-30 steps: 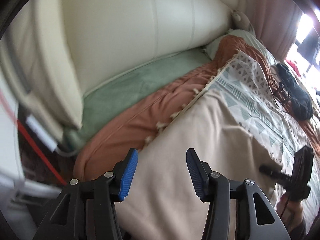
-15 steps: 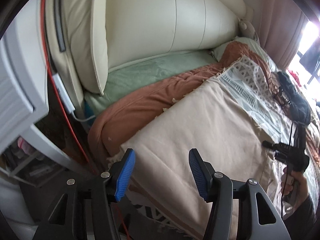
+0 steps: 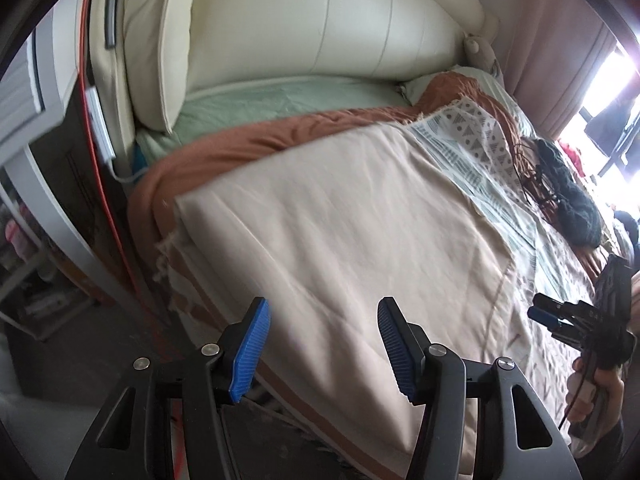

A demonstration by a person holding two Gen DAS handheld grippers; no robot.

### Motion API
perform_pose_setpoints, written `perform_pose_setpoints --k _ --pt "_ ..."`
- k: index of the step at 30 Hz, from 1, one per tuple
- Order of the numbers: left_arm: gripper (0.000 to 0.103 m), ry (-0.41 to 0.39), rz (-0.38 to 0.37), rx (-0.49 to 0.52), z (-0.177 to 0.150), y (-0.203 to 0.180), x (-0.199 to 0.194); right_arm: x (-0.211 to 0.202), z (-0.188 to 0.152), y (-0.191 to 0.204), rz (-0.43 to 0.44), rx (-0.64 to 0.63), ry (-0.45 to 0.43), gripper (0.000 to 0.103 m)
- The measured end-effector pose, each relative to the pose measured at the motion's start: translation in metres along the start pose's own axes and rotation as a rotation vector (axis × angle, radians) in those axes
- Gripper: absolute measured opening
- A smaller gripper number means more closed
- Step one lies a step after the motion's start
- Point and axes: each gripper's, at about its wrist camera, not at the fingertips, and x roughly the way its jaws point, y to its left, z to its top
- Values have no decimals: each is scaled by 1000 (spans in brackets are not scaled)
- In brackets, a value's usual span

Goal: Fold large clothes

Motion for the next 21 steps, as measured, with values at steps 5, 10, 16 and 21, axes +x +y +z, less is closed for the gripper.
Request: perform_pose_setpoints --k 5,10,16,21 --pt "58 -26 -6 -4 -17 -19 -10 -30 -22 13 -13 -73 -11 65" --pt "83 -79 -7 37 -29 -47 -32 -66 -38 16 -12 -99 -37 69" --pt "97 -140 -33 85 -41 -77 -69 -116 -55 18 -59 -122 -100 84" --pt "101 -203 -71 119 -51 -99 -103 -164 -67 23 -93 -137 -160 103"
